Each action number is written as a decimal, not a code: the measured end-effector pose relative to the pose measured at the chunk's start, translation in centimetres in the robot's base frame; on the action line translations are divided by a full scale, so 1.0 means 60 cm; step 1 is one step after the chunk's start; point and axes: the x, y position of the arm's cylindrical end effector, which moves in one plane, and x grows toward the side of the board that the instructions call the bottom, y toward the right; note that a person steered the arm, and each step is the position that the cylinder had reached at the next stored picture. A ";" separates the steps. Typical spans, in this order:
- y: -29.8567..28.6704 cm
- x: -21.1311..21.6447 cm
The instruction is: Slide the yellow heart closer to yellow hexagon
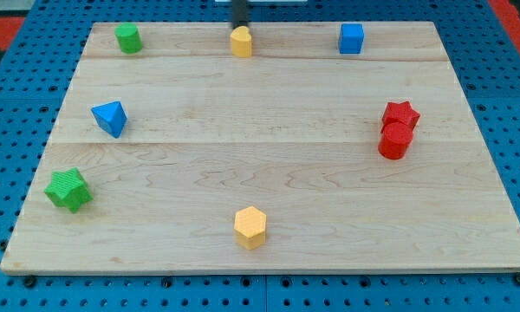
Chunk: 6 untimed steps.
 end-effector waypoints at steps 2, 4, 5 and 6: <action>0.042 0.025; 0.082 0.119; 0.082 0.127; 0.082 0.127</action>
